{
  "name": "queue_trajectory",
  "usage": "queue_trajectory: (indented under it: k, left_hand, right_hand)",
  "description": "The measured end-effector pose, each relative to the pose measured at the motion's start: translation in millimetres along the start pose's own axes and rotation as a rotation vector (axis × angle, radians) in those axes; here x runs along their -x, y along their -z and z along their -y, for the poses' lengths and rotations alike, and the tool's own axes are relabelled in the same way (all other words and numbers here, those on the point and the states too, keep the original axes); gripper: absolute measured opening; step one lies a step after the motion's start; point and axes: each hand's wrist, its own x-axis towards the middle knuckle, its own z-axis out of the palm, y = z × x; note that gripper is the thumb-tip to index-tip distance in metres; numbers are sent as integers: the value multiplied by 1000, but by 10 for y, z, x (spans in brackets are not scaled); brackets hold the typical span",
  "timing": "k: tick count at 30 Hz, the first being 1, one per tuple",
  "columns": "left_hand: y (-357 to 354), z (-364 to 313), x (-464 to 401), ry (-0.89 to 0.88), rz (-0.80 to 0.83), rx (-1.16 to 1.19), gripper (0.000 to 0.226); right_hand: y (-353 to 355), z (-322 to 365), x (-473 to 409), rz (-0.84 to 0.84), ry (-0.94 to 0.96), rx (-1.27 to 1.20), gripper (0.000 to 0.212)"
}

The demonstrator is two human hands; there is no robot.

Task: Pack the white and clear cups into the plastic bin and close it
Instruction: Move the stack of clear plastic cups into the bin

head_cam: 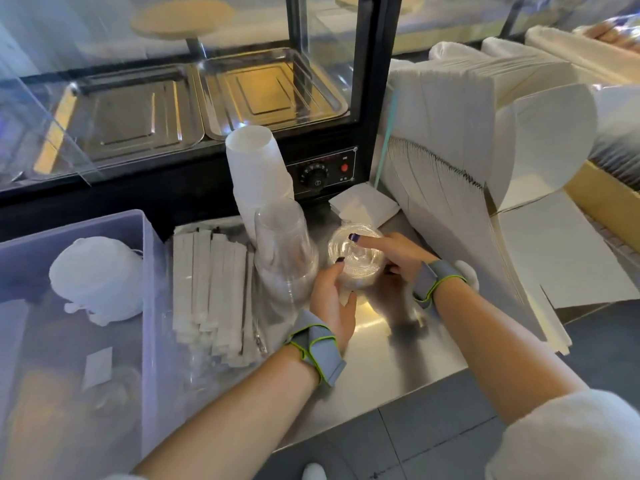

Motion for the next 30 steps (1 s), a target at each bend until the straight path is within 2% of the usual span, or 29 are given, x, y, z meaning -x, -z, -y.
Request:
queue_trajectory:
  k: [4,7,12,15,17,22,29,30]
  left_hand:
    - [35,-21,37,-14,28,-53,17]
    - [63,-27,58,7,41,-112,10]
    - [110,-47,63,43,33,-209,10]
    - [133,-79,95,52,47,-294,12]
    - [142,-110,126,78,91,-344,12]
    - [178,-194,248,76,130,-475,10]
    - [271,-423,493,18,166,-473,11]
    - [299,-478,539,5,176,-493,11]
  right_hand:
    - [15,-29,101,50,-36,-55,24]
    - [20,-25,218,112,-26,-218,31]
    - [15,-133,402,34,-40,-273,41]
    - [16,-165,532,67,-52,-318,21]
    - [25,-187,608,107,-64,-353,17]
    - [43,-185,784,192,-53,-352,27]
    - [-25,-25,1047,172,-30,-390,44]
    - [-42,7,1090,177,-25,-382,41]
